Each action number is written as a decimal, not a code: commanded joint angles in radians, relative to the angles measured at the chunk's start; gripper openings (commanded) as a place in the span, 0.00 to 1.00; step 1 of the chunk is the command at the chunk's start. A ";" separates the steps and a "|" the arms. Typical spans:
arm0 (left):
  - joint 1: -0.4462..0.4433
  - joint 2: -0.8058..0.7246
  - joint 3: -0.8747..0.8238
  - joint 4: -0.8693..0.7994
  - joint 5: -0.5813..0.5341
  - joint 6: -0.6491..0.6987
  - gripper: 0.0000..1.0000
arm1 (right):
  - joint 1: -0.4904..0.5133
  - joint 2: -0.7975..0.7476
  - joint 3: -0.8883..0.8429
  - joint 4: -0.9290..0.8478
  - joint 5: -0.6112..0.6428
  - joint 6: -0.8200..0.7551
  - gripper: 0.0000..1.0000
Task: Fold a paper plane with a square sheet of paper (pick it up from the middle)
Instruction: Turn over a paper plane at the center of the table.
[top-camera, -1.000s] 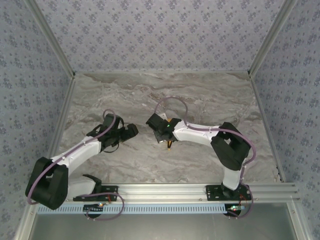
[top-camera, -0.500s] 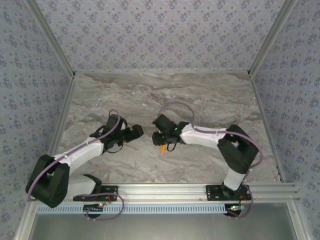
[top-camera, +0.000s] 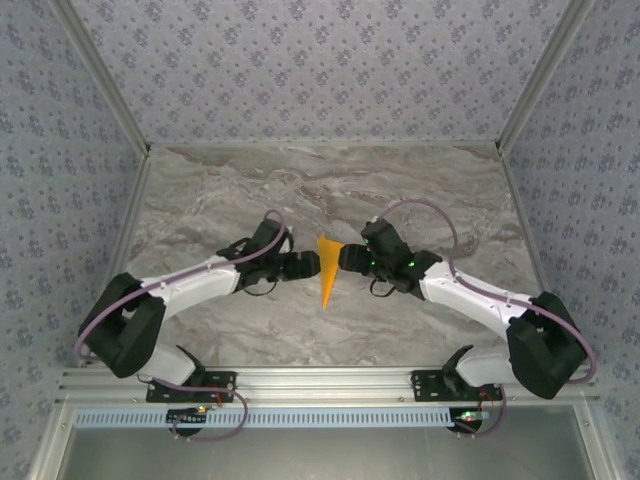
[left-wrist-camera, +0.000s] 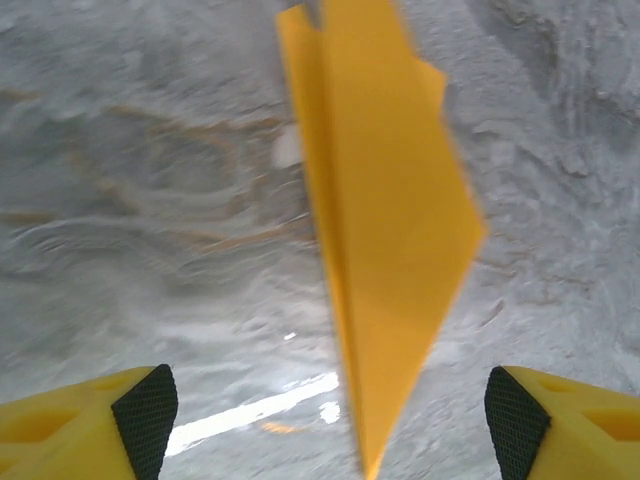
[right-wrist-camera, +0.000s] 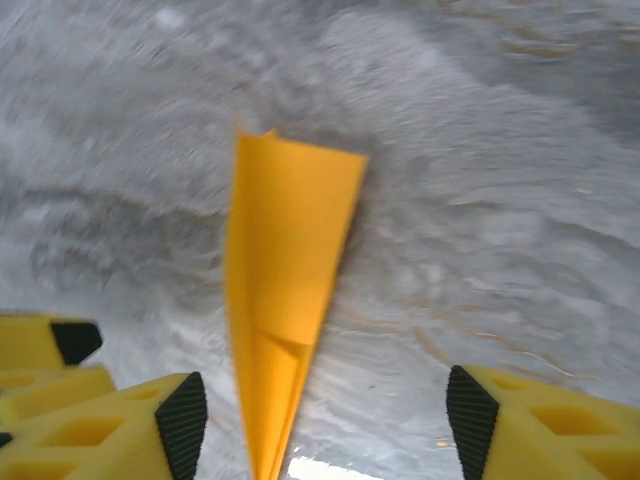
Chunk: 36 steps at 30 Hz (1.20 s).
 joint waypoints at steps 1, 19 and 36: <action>-0.057 0.085 0.122 -0.134 -0.113 0.062 0.81 | -0.033 -0.042 -0.036 -0.081 0.112 0.118 0.73; -0.104 0.267 0.269 -0.216 -0.295 -0.062 0.27 | -0.088 -0.051 -0.092 -0.084 0.092 0.152 0.79; -0.019 0.167 0.067 -0.011 -0.120 -0.115 0.15 | 0.003 0.231 0.099 0.048 -0.183 -0.060 0.72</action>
